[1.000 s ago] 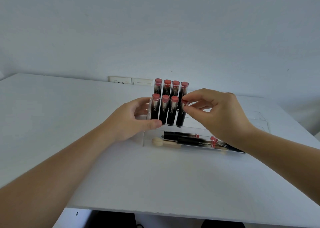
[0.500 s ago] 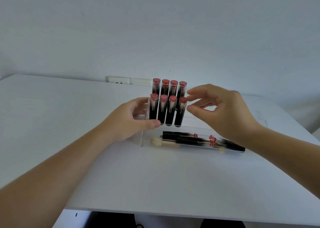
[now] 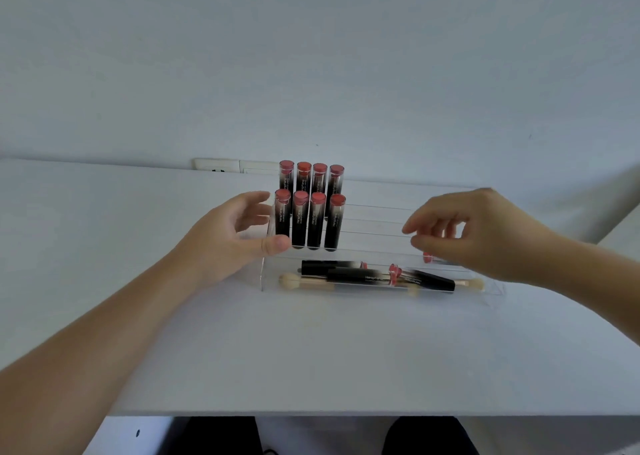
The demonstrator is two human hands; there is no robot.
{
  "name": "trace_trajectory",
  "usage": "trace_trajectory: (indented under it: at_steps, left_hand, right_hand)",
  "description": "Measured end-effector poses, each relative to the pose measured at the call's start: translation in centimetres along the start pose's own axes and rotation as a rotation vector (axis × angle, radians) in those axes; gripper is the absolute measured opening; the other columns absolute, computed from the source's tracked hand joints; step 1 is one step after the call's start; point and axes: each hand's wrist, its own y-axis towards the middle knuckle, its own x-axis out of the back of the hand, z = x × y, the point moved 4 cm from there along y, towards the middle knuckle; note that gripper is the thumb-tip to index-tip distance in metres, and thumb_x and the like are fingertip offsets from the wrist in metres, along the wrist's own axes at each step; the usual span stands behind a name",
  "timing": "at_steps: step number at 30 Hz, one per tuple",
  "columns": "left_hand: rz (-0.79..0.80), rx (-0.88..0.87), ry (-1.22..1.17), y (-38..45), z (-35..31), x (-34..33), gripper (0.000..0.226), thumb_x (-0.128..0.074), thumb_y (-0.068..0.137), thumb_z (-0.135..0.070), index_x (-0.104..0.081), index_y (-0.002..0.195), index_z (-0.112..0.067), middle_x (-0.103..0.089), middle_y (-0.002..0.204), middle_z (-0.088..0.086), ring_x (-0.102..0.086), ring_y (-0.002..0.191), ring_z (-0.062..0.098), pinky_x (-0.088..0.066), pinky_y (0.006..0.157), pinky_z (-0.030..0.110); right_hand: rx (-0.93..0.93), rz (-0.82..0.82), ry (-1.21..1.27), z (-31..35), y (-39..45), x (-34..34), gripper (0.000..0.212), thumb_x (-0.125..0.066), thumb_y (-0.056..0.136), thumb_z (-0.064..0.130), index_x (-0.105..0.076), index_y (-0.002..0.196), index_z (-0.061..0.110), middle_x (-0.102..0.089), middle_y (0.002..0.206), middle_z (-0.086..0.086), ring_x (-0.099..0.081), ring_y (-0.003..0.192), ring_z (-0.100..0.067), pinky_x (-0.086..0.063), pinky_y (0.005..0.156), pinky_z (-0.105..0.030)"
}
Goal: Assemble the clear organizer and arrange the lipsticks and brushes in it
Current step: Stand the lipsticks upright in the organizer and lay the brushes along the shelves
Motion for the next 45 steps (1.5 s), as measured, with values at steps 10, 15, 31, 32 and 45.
trace_trajectory:
  at_steps: [10,15,31,32,45]
  left_hand:
    - [-0.276,-0.401,0.369,-6.0,-5.6,0.2,0.027,-0.079,0.079,-0.044,-0.057,0.069,-0.032,-0.061,0.075,-0.015,-0.051,0.058,0.012,-0.036,0.052,0.015]
    - [-0.058,-0.529,0.669,-5.9,-8.3,-3.4,0.012,-0.071,0.091,-0.038,-0.072,0.102,-0.035,-0.063,0.094,-0.028,-0.048,0.082,-0.022,-0.029,0.06,0.006]
    - [0.25,-0.643,0.989,-2.5,-10.8,-7.9,0.032,-0.046,0.106,-0.027,-0.063,0.131,-0.035,-0.061,0.121,-0.012,-0.062,0.111,0.017,-0.054,0.073,0.037]
    - [0.265,-0.663,1.022,-2.4,-10.8,-8.2,0.033,-0.045,0.106,-0.027,-0.061,0.134,-0.035,-0.061,0.122,-0.01,-0.062,0.111,0.019,-0.054,0.072,0.038]
    - [0.289,-0.733,1.195,-2.3,-10.5,-8.8,0.037,-0.057,0.091,-0.003,-0.069,0.115,-0.029,-0.054,0.097,-0.002,-0.061,0.081,0.024,-0.032,0.052,0.032]
  right_hand:
    - [0.03,0.207,-0.408,1.8,0.4,-2.8,0.033,-0.048,0.078,0.071,-0.063,0.098,0.049,-0.06,0.08,0.022,-0.051,0.076,0.008,-0.048,0.069,-0.028]
    - [0.019,0.222,-0.481,1.9,0.1,-3.5,0.021,-0.054,0.085,0.066,-0.063,0.093,0.049,-0.051,0.07,0.023,-0.048,0.07,0.005,-0.025,0.055,-0.015]
    - [-0.209,0.063,0.259,-0.1,-1.3,0.8,0.01,-0.08,0.075,0.039,-0.073,0.082,0.038,-0.075,0.073,0.014,-0.069,0.065,-0.002,-0.053,0.065,-0.015]
    - [-0.221,0.058,0.311,-0.4,-1.4,0.9,0.01,-0.08,0.075,0.036,-0.074,0.083,0.037,-0.077,0.076,0.009,-0.073,0.072,-0.007,-0.058,0.073,-0.022]
    - [-0.211,0.031,0.299,-0.7,-1.7,-0.4,0.01,-0.081,0.078,0.027,-0.074,0.085,0.027,-0.077,0.082,0.015,-0.073,0.076,-0.001,-0.05,0.07,-0.012]
